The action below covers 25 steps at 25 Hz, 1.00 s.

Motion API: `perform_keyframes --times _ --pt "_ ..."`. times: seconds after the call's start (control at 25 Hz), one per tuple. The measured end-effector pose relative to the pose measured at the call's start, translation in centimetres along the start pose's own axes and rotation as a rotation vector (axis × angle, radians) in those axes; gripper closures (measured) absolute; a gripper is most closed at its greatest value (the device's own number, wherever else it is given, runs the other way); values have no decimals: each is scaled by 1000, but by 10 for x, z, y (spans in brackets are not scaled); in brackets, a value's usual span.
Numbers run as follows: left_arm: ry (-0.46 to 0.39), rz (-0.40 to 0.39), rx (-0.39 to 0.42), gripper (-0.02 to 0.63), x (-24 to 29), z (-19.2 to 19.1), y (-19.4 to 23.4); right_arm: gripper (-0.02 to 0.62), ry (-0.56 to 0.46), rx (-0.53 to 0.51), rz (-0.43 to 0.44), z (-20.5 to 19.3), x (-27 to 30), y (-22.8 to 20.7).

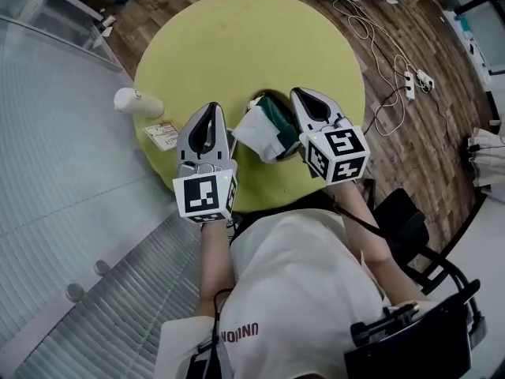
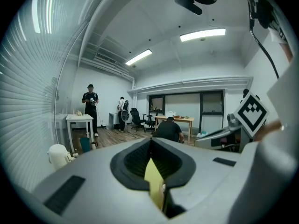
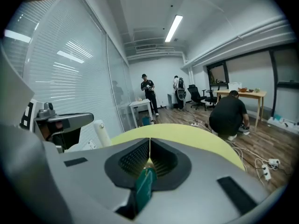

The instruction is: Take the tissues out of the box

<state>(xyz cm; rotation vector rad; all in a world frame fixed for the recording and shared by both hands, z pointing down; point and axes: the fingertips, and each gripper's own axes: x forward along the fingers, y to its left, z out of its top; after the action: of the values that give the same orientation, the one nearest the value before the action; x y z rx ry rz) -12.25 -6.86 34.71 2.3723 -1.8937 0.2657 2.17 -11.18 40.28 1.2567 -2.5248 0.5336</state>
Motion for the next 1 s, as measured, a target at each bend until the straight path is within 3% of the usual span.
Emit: perform_keyframes --times 0.4,0.44,0.52,1.0 --pt "48 20 -10 592 6 -17 -9 572 213 61 113 -51 22 -4" --pt "51 26 -14 592 7 -21 -9 562 231 67 125 -56 25 -5" --pt "57 39 -18 592 8 -27 -9 482 265 76 163 -65 31 -2" --pt "46 6 -57 592 7 -32 -20 442 468 -30 188 -109 40 6"
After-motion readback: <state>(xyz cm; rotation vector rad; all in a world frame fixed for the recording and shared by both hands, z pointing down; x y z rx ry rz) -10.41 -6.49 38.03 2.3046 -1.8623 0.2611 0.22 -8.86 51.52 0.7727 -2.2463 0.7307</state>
